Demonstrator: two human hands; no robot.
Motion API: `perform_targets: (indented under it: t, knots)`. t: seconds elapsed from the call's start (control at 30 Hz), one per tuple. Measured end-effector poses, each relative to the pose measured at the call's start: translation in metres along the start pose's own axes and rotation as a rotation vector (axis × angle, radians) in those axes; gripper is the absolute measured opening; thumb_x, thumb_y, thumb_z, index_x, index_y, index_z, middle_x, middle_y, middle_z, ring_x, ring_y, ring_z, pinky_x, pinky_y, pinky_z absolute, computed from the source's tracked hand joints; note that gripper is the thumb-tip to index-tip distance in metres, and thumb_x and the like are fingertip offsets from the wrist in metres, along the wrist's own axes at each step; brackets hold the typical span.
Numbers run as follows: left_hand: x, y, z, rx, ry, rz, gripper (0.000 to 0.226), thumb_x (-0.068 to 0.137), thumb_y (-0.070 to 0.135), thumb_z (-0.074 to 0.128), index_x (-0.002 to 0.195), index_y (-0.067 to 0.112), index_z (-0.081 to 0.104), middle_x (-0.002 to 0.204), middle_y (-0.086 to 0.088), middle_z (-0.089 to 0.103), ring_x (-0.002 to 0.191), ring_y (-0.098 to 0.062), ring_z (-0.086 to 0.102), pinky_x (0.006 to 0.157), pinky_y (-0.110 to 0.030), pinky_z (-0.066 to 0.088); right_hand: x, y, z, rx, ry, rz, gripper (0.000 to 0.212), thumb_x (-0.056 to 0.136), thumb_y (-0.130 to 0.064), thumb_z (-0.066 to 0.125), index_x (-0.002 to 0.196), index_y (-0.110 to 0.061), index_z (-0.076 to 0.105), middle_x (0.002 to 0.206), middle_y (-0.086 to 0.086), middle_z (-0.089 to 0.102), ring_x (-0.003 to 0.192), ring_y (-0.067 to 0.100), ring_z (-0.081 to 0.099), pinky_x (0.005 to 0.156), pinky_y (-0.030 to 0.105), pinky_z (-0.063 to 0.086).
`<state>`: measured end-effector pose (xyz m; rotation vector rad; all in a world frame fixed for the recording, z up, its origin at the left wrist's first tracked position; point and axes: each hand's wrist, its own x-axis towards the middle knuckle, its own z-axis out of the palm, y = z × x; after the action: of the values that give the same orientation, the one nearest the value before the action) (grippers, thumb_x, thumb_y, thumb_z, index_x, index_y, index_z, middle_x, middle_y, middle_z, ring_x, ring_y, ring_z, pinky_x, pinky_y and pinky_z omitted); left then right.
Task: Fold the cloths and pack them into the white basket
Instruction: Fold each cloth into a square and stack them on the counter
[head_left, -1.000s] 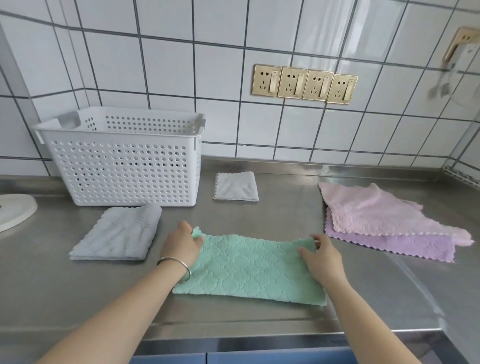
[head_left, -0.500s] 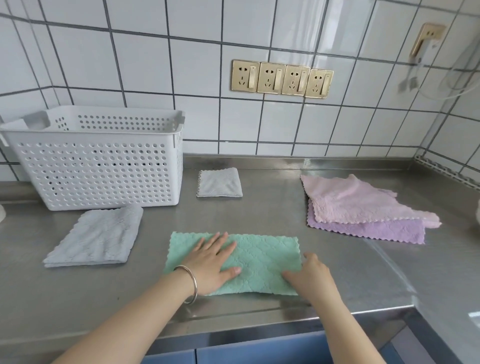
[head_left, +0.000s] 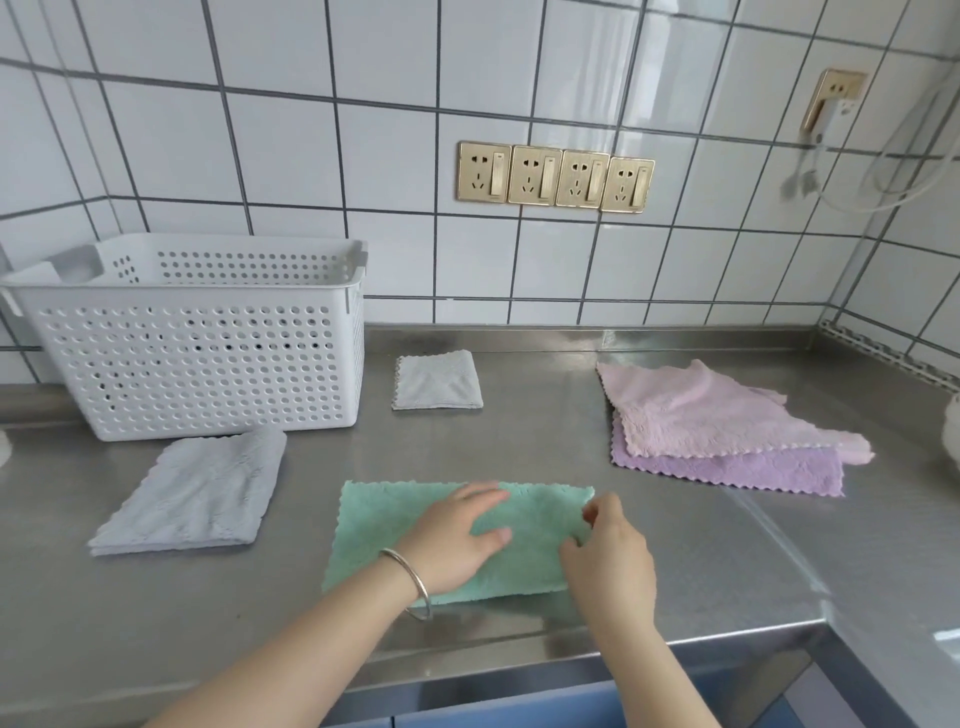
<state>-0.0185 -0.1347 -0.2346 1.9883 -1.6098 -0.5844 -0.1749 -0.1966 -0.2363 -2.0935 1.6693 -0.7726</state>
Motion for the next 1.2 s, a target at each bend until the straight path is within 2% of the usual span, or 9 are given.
perform_targets:
  t: [0.17,0.27,0.33,0.57,0.73,0.83,1.0,1.1,1.2]
  knots:
    - [0.006,0.024,-0.01,-0.822,0.233,-0.219,0.015,0.087,0.022,0.059,0.093,0.026,0.072,0.086,0.003,0.07,0.08,-0.01,0.066,0.076,-0.028,0.054,-0.013,-0.034,0.022,-0.029,0.361,-0.612,0.02,0.063,-0.003,0.042,0.07,-0.014,0.057,0.06,-0.001,0.056,0.054,0.026,0.051,0.045,0.034,0.043]
    - [0.012,0.015,-0.013,-0.885,0.317,-0.298,0.009,0.08,0.013,0.066,0.075,0.02,0.068,0.051,0.007,0.06,0.042,-0.009,0.053,0.053,-0.024,0.047,-0.024,-0.043,0.04,0.022,0.348,-0.723,0.024,0.064,0.0,0.035,0.077,-0.016,0.047,0.063,-0.001,0.054,0.061,0.021,0.042,0.051,0.029,0.039]
    - [0.015,0.003,-0.012,-0.82,0.37,-0.333,0.007,0.078,0.01,0.068,0.075,0.015,0.063,0.049,0.006,0.058,0.034,-0.008,0.046,0.046,-0.021,0.039,-0.029,-0.045,0.049,0.072,0.32,-0.768,0.025,0.062,0.001,0.034,0.077,-0.018,0.041,0.064,0.0,0.053,0.065,0.018,0.034,0.056,0.028,0.033]
    - [0.013,-0.023,-0.011,-0.61,0.578,-0.452,0.025,0.078,0.016,0.067,0.072,0.026,0.045,0.063,0.006,0.053,0.047,-0.013,0.045,0.034,-0.012,0.032,-0.032,-0.042,0.06,0.18,0.239,-0.767,0.039,0.059,0.004,0.045,0.092,-0.017,0.049,0.092,0.003,0.062,0.081,0.019,0.043,0.071,0.025,0.04]
    - [0.011,-0.031,-0.008,-0.977,0.418,-0.535,0.007,0.08,0.015,0.068,0.084,0.01,0.065,0.069,-0.011,0.057,0.06,-0.022,0.051,0.062,-0.033,0.048,-0.032,-0.03,0.07,0.18,0.174,-0.592,0.061,0.05,0.018,0.065,0.102,-0.013,0.059,0.112,0.007,0.064,0.091,0.018,0.051,0.074,0.025,0.051]
    - [0.012,-0.037,-0.007,-1.044,0.332,-0.63,0.036,0.065,0.035,0.077,0.082,0.004,0.071,0.085,-0.017,0.064,0.081,-0.029,0.062,0.088,-0.047,0.051,-0.036,-0.03,0.07,0.196,0.161,-0.599,0.057,0.051,0.021,0.06,0.098,-0.01,0.066,0.111,0.007,0.066,0.091,0.018,0.056,0.07,0.022,0.052]
    - [0.012,-0.035,-0.014,-1.167,0.253,-0.676,0.038,0.075,0.033,0.072,0.098,0.003,0.067,0.094,-0.018,0.071,0.084,-0.033,0.068,0.082,-0.046,0.055,-0.038,-0.034,0.067,0.201,0.199,-0.685,0.049,0.067,0.001,0.028,0.092,-0.004,0.069,0.106,0.013,0.066,0.099,0.017,0.049,0.083,0.021,0.043]
    - [0.014,-0.031,-0.021,-0.814,0.509,-0.53,0.011,0.08,0.023,0.068,0.075,0.016,0.061,0.075,-0.005,0.063,0.072,-0.024,0.055,0.065,-0.029,0.043,-0.039,-0.036,0.064,0.168,0.198,-0.744,0.048,0.067,0.003,0.028,0.09,-0.004,0.069,0.105,0.013,0.066,0.099,0.018,0.049,0.077,0.02,0.045]
    - [0.002,-0.025,-0.036,-0.281,0.673,-0.385,0.026,0.082,0.025,0.063,0.061,0.023,0.049,0.08,0.0,0.069,0.077,-0.022,0.06,0.069,-0.026,0.042,-0.04,-0.039,0.065,0.145,0.18,-0.794,0.049,0.066,0.004,0.029,0.096,-0.009,0.065,0.109,0.01,0.066,0.104,0.019,0.05,0.078,0.019,0.048]
